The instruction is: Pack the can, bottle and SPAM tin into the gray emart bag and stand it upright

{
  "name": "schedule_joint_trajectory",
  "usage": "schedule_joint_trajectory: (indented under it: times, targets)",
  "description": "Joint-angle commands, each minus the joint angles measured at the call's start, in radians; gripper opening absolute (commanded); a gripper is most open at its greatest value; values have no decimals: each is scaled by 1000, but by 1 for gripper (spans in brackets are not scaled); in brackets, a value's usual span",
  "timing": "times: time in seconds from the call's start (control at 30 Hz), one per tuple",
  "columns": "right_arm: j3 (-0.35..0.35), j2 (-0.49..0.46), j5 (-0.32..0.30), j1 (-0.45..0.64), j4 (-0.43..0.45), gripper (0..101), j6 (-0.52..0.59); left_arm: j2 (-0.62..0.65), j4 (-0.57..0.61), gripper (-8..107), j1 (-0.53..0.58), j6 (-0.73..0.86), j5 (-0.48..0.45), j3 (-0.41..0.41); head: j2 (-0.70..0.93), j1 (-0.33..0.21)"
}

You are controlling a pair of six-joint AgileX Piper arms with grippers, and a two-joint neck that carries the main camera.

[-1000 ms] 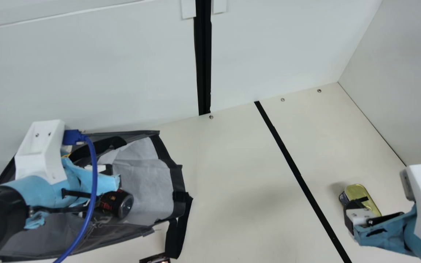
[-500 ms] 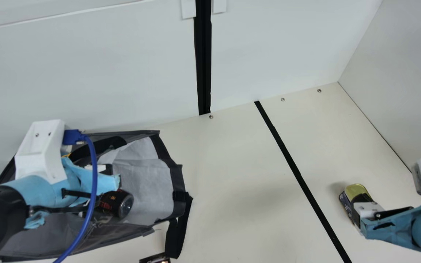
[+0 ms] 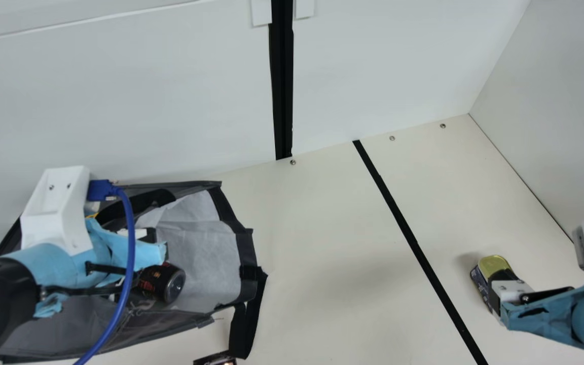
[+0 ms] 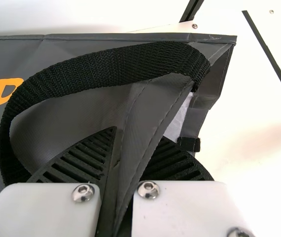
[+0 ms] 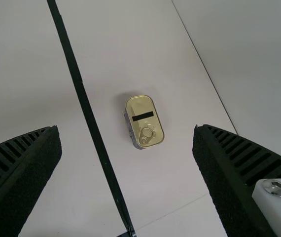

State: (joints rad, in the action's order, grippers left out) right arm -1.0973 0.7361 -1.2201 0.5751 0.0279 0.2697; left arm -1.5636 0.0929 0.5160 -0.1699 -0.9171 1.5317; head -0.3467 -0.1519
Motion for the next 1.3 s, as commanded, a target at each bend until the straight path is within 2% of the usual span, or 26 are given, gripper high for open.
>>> schedule_joint_trajectory:
  times: [0.0, 0.87, 1.27]
  targets:
    - [4, 0, 0, -2, 0, 95, 5, 0, 0, -8, 0, 0, 0, 0, -2, -23]
    - [34, 62, 0, 3, -27, 95, 90, 0, 0, -8, 0, 0, 0, 0, -2, -23]
    - [24, 135, 0, 95, -74, 95, 248, 0, 0, -8, 0, 0, 0, 0, -2, -23]
